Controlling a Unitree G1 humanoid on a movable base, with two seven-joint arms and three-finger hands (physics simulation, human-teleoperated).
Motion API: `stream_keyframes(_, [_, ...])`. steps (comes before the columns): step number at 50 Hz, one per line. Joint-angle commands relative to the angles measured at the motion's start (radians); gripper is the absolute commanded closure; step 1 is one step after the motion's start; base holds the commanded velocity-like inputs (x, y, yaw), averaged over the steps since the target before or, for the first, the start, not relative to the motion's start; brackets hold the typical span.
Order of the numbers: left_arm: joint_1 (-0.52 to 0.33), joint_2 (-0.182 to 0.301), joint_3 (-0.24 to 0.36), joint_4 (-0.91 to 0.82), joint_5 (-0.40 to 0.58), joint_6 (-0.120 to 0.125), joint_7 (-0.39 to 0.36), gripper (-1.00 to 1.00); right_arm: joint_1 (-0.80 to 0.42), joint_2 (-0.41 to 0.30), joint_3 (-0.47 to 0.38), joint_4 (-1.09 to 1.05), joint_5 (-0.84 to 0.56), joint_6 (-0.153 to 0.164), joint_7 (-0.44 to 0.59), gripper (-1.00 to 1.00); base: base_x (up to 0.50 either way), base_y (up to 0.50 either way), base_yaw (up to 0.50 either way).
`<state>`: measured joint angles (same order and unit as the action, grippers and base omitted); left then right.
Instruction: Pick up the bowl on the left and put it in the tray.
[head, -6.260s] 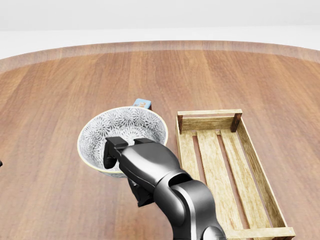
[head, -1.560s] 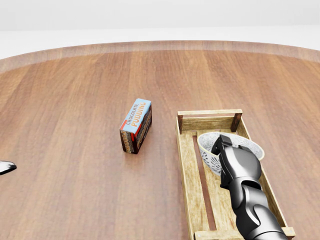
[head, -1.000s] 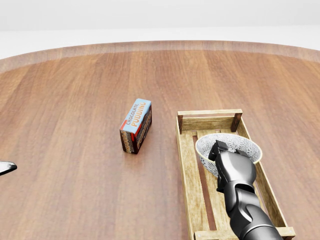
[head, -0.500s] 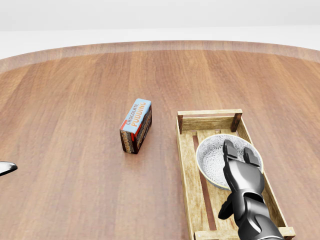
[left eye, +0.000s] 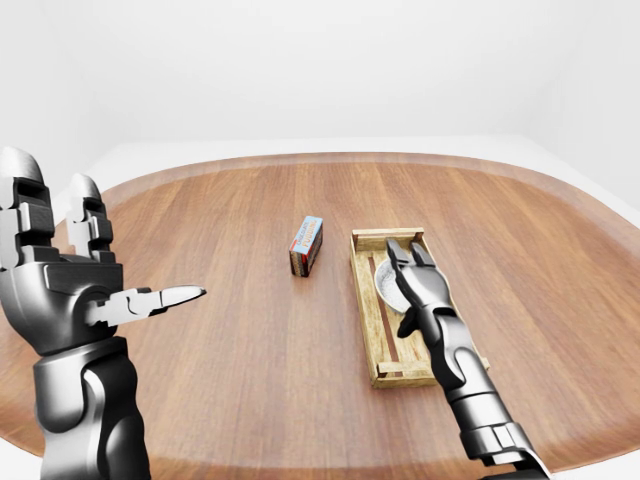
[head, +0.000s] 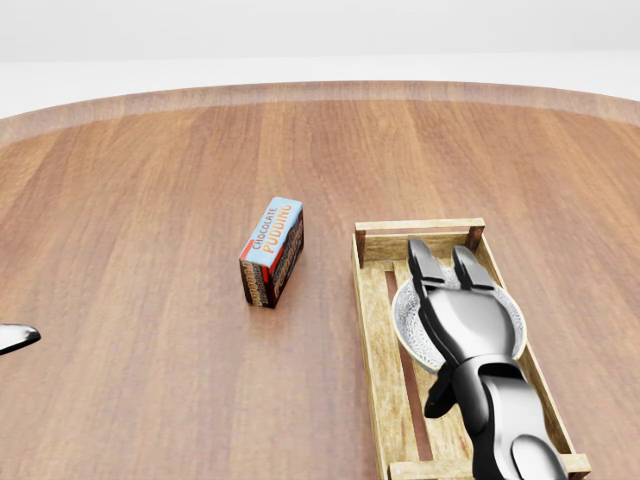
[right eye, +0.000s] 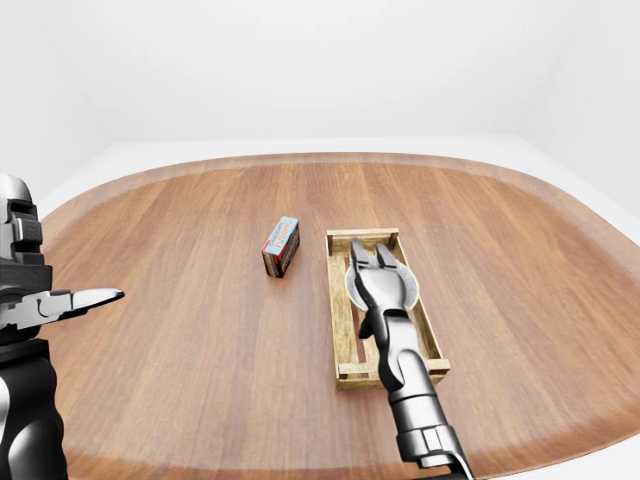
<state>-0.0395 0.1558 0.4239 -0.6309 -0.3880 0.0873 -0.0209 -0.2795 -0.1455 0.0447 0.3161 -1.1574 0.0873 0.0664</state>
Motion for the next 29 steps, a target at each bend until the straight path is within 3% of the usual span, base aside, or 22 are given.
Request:
stream_keyframes(1, [0.0, 0.001, 0.003, -0.002, -0.003, 0.0, 0.0, -1.0, 0.075, 0.058, 0.031, -0.453, -0.159, 0.0, 0.269, -1.0, 0.0, 0.0, 0.0])
stream_keyframes(12, [-0.003, 0.006, 0.013, -0.009, -0.014, 0.0, 0.002, -1.0, 0.131, 0.21, 0.121, -0.895, -0.452, 0.0, 0.586, -1.0, 0.0, 0.0, 0.0])
stream_keyframes(15, [-0.003, 0.007, 0.013, -0.009, -0.015, 0.0, 0.002, -1.0, 0.132, 0.216, 0.118, -0.898, -0.457, 0.0, 0.589, -1.0, 0.0, 0.0, 0.0])
stream_keyframes(16, [0.001, 0.007, 0.018, -0.019, -0.02, 0.0, 0.002, -1.0, 0.131, 0.238, 0.147, -0.976, -0.497, 0.0, 0.632, -1.0, 0.0, 0.0, 0.0])
stream_keyframes(24, [-0.002, 0.008, 0.02, -0.024, -0.024, 0.0, 0.006, -1.0, 0.162, 0.339, 0.246, -1.234, -0.633, 0.0, 0.632, -1.0, 0.0, 0.0, 0.0])
stream_keyframes(29, [0.003, 0.006, 0.022, -0.032, -0.025, 0.0, 0.005, -1.0, 0.231, 0.382, 0.37, -1.353, -0.72, 0.0, 0.632, -1.0, 0.0, 0.0, 0.0])
